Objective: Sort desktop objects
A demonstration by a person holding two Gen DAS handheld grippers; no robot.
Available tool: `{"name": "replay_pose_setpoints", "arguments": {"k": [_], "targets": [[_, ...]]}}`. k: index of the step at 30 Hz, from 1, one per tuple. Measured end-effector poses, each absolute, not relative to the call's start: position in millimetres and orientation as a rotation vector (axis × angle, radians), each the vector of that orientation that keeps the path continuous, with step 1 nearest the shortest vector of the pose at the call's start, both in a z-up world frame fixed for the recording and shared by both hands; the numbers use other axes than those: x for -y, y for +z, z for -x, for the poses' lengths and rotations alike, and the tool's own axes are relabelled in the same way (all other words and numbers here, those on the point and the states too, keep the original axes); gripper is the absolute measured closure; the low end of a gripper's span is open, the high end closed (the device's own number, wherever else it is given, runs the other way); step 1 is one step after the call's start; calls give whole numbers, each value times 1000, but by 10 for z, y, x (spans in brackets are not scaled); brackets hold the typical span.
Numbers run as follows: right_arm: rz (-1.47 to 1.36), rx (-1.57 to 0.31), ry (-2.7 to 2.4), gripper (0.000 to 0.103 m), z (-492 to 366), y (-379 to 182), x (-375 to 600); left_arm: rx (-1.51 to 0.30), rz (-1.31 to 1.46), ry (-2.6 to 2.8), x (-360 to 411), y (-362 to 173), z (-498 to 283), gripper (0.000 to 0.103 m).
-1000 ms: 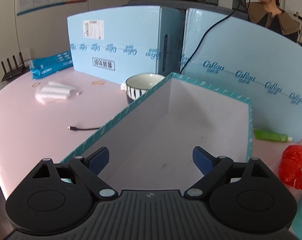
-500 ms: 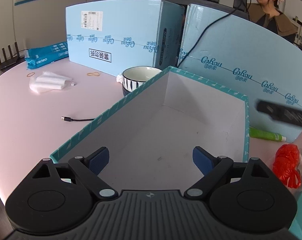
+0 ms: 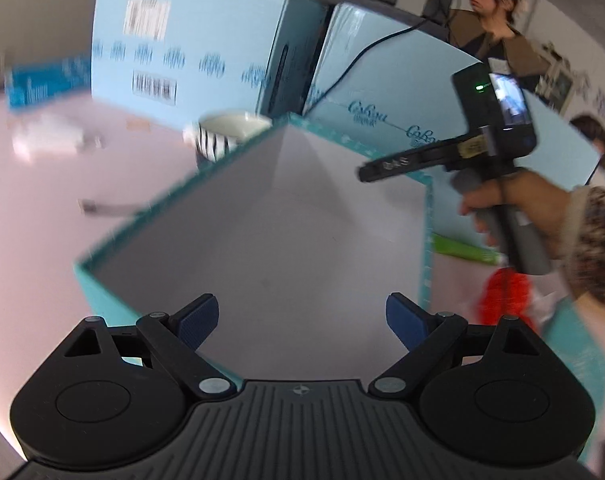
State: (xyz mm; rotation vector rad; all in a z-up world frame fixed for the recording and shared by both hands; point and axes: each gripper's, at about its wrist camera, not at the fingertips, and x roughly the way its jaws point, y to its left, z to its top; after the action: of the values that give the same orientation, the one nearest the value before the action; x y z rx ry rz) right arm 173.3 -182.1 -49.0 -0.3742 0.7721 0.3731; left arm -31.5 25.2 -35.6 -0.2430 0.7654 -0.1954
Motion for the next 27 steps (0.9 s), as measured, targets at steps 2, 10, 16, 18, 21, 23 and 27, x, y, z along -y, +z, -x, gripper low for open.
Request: {"name": "replay_pose_setpoints", "arguments": {"k": [2, 10, 16, 18, 21, 23, 27], "targets": [[411, -783, 392, 0, -1746, -513, 1767, -772, 281, -165, -260, -349, 320, 14], [481, -782, 435, 0, -1858, -490, 1699, -676, 419, 69, -460, -124, 574, 19], [516, -788, 421, 0, -1836, -559, 1699, -813, 479, 117, -613, -240, 452, 18], [509, -792, 407, 0, -1811, -585, 1675, -895, 466, 91, -597, -352, 331, 25], [501, -792, 397, 27, -1709, -596, 1638, -954, 367, 116, -536, -468, 253, 50], [543, -776, 353, 41, -1627, -608, 1648, -951, 351, 131, -573, -537, 277, 57], [508, -787, 319, 71, -1624, -507, 1784, -936, 357, 143, -692, -560, 274, 62]]}}
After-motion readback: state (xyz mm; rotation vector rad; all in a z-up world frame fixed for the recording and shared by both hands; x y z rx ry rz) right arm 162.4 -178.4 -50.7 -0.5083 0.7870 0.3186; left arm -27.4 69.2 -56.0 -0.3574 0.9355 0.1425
